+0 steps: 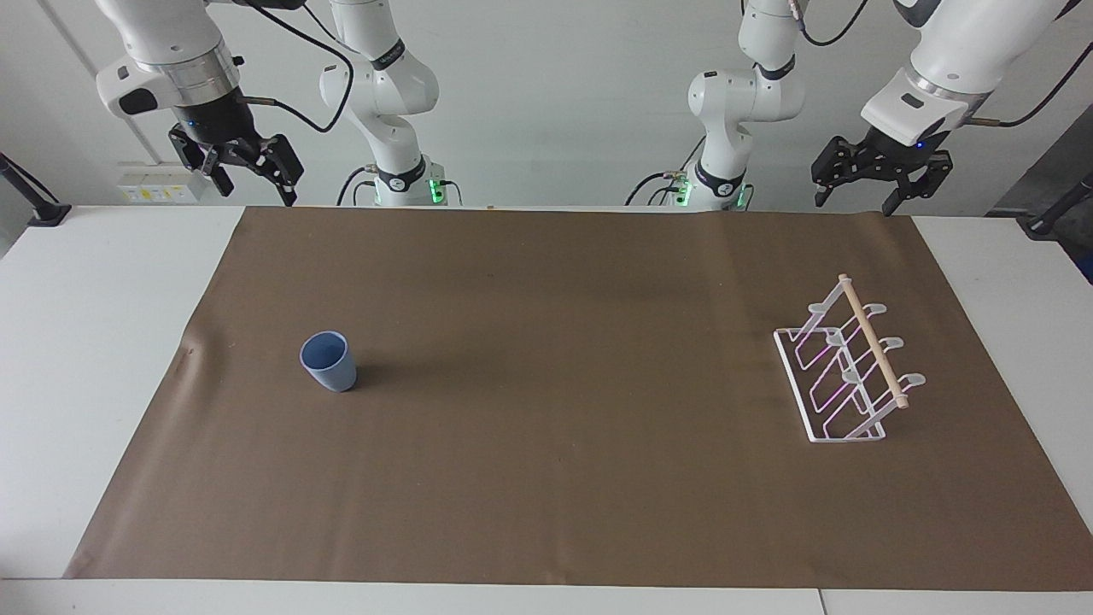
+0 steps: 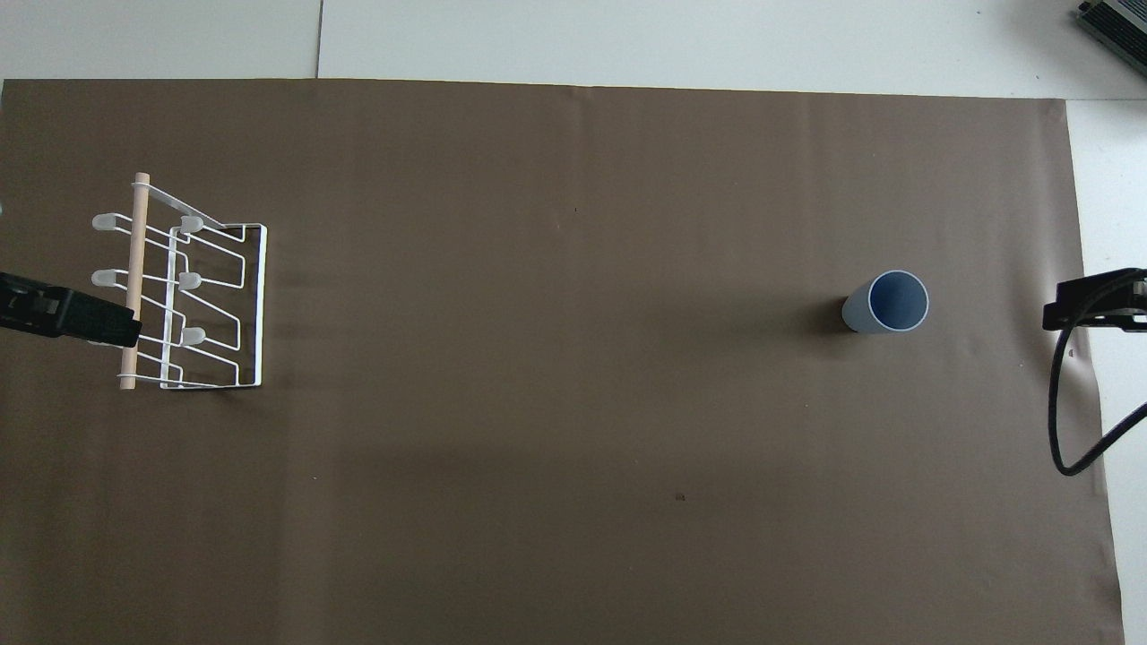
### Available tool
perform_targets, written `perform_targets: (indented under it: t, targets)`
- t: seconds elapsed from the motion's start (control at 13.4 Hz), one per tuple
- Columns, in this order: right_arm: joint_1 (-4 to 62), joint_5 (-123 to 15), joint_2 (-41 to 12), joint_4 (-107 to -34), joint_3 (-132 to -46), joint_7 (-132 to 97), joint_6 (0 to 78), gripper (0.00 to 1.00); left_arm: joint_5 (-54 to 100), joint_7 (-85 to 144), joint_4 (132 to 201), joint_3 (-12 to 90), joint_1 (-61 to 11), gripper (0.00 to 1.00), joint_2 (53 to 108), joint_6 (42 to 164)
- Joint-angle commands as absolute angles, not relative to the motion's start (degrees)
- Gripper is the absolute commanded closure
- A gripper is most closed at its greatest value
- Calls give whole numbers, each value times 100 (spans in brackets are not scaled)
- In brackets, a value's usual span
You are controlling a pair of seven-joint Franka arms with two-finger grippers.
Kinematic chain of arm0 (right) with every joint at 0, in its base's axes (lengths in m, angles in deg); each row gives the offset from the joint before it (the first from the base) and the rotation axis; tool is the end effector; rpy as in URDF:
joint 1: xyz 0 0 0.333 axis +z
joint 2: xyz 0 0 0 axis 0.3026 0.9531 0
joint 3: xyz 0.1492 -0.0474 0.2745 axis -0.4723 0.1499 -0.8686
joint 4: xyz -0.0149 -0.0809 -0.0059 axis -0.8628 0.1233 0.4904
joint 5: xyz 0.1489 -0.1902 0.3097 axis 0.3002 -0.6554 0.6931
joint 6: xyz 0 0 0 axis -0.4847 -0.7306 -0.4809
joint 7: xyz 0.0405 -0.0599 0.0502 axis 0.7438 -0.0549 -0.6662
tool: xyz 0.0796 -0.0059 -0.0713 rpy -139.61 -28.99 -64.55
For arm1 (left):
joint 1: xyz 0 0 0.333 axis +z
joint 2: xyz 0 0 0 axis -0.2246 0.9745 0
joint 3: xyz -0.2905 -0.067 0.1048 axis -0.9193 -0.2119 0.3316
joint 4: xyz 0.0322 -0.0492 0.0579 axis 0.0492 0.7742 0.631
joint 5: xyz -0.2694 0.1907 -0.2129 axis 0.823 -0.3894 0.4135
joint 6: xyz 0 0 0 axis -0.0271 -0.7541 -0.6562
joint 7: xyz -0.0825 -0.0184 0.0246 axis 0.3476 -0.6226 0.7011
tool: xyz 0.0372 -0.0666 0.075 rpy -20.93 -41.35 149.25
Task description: Hang cup on cup holder
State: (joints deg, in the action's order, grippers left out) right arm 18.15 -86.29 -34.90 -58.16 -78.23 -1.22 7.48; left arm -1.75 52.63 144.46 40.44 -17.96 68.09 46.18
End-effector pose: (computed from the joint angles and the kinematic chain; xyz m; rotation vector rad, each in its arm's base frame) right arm 0.5175 -0.0318 0.6600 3.1049 -0.3039 0.0063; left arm 0.5210 -0.0609 0.6603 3.1081 -0.3909 -0.0858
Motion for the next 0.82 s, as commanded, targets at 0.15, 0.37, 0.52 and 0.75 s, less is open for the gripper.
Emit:
perform_targets:
  t: [0.15,0.37,0.52,0.75]
  targets:
    - [1823,-8699,-3638,-5991,-7841,-35,746,0,-224,5234,14305,4049,-1843,0,6826,4623]
    - [1832,-8699,-3682,-6069,-7841,9,816,0,-224,5234,14181,4040,-1834,0,6896,4605]
    - [1832,-8699,-3717,-6140,-7850,-35,799,0,-250,5243,14190,4040,-1799,0,6879,4632]
    - [1823,-8691,-3717,-6149,-7841,-157,834,0,-285,5260,14277,4040,-1808,0,6835,4632]
